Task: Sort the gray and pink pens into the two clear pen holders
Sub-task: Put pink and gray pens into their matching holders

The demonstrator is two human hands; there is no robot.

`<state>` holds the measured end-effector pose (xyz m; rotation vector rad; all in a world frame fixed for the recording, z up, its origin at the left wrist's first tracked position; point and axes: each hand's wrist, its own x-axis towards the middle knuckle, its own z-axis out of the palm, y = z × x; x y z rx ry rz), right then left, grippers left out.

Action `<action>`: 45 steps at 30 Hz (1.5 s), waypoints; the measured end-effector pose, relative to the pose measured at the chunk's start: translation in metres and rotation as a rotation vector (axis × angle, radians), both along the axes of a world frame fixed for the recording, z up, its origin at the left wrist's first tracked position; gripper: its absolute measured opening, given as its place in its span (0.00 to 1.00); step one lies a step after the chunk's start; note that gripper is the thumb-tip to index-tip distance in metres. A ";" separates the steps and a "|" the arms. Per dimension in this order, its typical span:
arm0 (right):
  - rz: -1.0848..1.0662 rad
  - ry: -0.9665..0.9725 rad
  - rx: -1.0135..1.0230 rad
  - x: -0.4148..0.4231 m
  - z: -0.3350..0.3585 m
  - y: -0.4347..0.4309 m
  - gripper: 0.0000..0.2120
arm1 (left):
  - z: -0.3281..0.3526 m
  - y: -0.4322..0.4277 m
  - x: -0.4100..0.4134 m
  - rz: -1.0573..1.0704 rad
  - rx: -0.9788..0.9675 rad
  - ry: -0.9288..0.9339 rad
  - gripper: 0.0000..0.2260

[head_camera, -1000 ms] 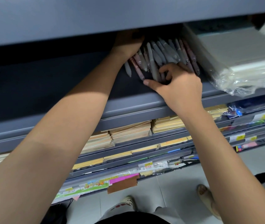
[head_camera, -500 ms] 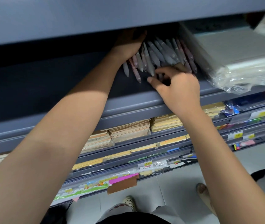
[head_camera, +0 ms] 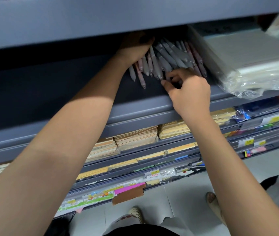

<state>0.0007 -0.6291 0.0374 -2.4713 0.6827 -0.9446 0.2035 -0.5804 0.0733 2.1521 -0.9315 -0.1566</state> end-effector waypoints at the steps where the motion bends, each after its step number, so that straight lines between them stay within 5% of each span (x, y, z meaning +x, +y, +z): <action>1: -0.016 -0.008 0.002 0.002 0.000 0.001 0.09 | 0.000 0.000 0.000 0.002 -0.005 0.010 0.17; 18: -0.120 -0.049 0.048 0.002 0.004 0.005 0.13 | 0.006 0.001 -0.010 0.069 -0.004 0.018 0.16; 24: -0.230 -0.113 0.063 -0.005 -0.002 0.003 0.21 | 0.027 0.023 -0.027 0.200 0.132 0.000 0.21; 29: -0.199 -0.279 0.179 -0.009 0.000 0.007 0.22 | 0.041 0.036 -0.046 0.146 0.487 0.153 0.18; 38: -0.209 -0.335 0.220 -0.016 0.002 0.006 0.17 | 0.068 0.017 -0.084 -0.009 0.676 0.203 0.19; 45: -0.199 -0.272 0.251 -0.016 0.002 0.006 0.15 | 0.067 0.022 -0.077 0.118 0.636 0.255 0.16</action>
